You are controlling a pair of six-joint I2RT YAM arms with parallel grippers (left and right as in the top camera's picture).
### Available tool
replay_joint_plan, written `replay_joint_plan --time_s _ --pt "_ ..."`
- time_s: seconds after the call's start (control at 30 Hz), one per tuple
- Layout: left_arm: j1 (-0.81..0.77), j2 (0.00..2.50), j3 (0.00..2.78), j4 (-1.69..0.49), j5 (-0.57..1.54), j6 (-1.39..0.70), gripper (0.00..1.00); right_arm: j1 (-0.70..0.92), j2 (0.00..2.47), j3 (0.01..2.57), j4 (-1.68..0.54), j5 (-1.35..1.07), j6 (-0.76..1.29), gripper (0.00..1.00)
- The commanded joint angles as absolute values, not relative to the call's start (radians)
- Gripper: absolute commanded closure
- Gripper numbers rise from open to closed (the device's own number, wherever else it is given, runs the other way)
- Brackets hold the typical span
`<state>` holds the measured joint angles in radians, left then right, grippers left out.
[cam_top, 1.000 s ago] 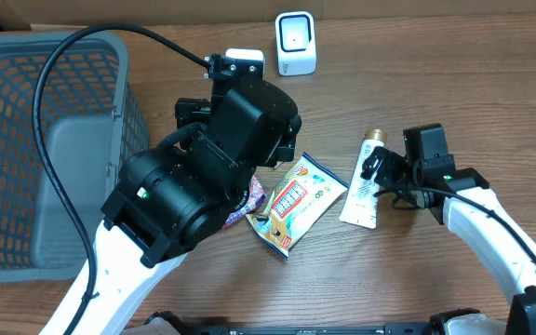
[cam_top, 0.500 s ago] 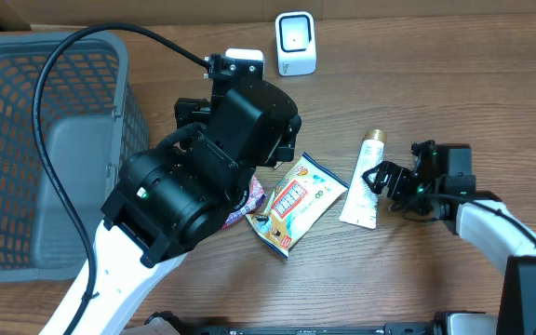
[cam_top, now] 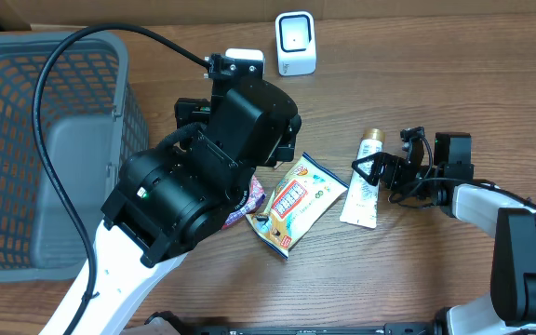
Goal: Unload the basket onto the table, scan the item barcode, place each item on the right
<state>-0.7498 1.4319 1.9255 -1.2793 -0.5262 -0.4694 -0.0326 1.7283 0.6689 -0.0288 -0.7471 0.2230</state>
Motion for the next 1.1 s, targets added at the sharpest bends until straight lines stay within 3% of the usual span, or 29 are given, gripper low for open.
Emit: replay_joint_plan --time_s 0.0,0.17,0.4,0.53,0.67,0.83,1.07 --pt "-0.744 1.435 1.94 -1.26 -0.542 -0.479 0.0 -0.02 1.842 0.588 -0.138 -0.599 0.238 0.05" --pt "-0.744 1.435 1.94 -1.217 -0.607 -0.477 0.0 -0.02 1.842 0.588 -0.206 -0.596 0.226 0.33" --pt "-0.744 1.435 1.94 -1.279 -0.614 -0.471 0.0 -0.02 1.842 0.588 -0.233 -0.597 0.226 0.57" --pt "-0.744 1.435 1.94 -1.302 -0.614 -0.467 0.0 -0.02 1.842 0.588 -0.226 -0.608 0.204 0.79" --pt "-0.744 1.435 1.94 -1.326 -0.613 -0.467 0.0 -0.02 1.842 0.588 -0.207 -0.607 0.199 0.94" --pt "-0.744 1.435 1.94 -1.343 -0.609 -0.468 0.0 -0.02 1.842 0.588 -0.136 -0.61 0.177 0.96" --pt "-0.744 1.435 1.94 -1.343 -0.608 -0.468 0.0 -0.042 1.817 0.589 -0.013 -0.8 0.118 0.96"
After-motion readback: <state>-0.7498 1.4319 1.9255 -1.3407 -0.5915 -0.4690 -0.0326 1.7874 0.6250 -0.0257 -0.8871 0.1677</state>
